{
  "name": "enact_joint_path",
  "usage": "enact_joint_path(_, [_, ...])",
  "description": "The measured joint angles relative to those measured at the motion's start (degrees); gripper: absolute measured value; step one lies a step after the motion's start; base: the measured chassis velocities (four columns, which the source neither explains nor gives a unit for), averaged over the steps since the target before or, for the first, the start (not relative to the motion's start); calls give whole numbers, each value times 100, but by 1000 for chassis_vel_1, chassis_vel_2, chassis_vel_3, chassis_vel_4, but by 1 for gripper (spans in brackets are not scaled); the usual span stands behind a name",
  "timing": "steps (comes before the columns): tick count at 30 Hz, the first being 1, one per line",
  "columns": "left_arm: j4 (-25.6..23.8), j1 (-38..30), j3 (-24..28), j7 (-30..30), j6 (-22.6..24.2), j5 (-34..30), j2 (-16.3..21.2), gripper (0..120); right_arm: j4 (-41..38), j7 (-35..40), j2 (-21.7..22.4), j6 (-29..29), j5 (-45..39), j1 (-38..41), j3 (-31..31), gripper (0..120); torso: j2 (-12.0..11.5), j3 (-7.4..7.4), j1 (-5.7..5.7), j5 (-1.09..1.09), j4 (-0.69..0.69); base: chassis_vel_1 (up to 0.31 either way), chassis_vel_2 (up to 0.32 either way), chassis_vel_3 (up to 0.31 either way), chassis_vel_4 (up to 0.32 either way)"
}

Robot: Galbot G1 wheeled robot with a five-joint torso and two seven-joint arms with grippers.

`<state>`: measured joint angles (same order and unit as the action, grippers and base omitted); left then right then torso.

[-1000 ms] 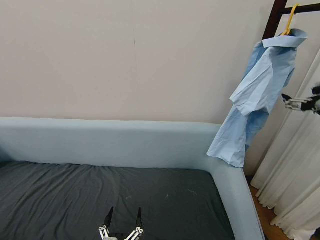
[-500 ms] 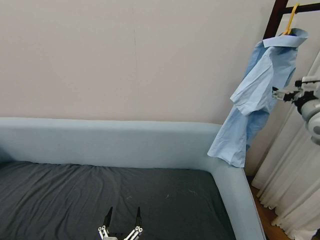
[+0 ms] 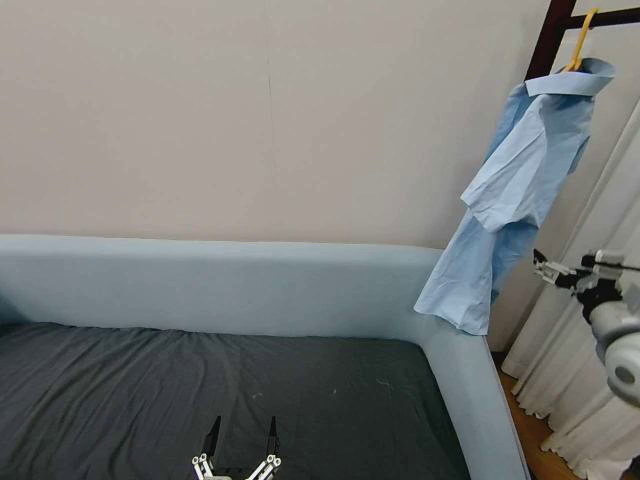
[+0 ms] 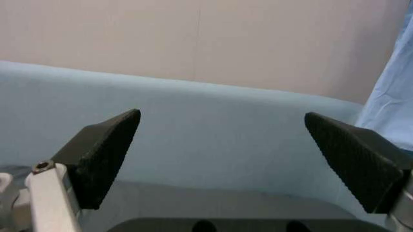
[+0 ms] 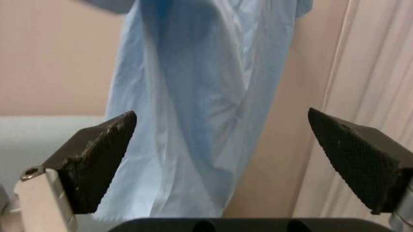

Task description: Pick up the clothes from the sofa and hang them on the clothes hanger.

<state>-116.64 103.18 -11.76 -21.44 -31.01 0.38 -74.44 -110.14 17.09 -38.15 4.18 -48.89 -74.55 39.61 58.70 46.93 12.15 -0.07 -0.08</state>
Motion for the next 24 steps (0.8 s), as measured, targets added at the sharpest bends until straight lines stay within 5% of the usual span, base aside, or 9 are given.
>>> enact_joint_path(6, [37, -10, -35, 44, 2, 18, 5, 100, -681, -488, -797, -447, 918, -1279, 824, 100, 0, -1, 0, -1, 2, 0, 0, 0, 0])
enact_joint_path(12, [51, -47, -104, 64, -3, -19, 56, 100, -1136, -1089, -1749, -1099, 1693, -2374, 1010, 100, 1, 0, -1, 1, -1, 0, 0, 0, 0])
enact_joint_path(24, [7, 54, -353, 24, -4, 37, 26, 100, -1182, -1717, -2464, -2082, 2436, -3226, 845, 100, 1, 0, -1, 5, 0, 0, 0, 0, 0])
